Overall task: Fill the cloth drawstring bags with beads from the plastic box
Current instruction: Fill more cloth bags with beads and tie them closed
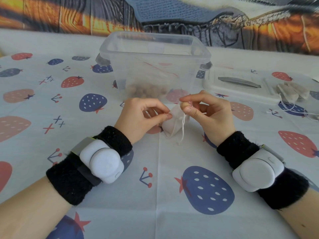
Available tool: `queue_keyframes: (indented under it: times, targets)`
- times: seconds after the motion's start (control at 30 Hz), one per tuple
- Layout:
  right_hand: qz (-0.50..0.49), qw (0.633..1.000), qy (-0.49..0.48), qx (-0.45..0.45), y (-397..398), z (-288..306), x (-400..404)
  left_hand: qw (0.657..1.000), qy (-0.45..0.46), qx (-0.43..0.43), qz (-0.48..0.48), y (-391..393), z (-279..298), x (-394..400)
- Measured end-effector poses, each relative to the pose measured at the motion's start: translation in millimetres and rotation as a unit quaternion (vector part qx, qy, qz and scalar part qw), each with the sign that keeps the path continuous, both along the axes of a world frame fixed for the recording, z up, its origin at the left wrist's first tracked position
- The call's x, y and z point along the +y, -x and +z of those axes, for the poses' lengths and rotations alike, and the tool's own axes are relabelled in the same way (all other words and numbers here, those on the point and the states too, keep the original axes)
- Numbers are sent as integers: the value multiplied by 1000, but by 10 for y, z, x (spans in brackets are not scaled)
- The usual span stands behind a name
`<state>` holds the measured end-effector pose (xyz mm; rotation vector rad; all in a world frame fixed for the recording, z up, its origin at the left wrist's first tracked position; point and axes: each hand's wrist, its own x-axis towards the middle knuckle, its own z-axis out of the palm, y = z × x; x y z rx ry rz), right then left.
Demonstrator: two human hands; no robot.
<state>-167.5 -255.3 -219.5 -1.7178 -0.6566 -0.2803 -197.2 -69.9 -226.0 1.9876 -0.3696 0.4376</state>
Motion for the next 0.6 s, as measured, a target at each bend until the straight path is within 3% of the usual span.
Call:
queue_keyframes:
  times: [0.1,0.17,0.27,0.33,0.43,0.6]
  targets:
    - [16,998,-16,51,10,20,1,1000,-1,0,-3,4,0,-1]
    - [14,981,-84,173,-36,38,-17,1000,1,0,0,2,-2,-1]
    - [-3,894,-183,410,-187,78,-138,1000,2,-2,3,1,-5,2]
    - [12,824,-261,503,-272,82,-223,1000,1,-3,3,1,-4,3]
    - [14,782,-355,512,-328,71,-280,1000,2,-1,3,4,-5,0]
    - [3,782,-397,480,-365,43,-228,1000,4,-13,7,-9,-11,6]
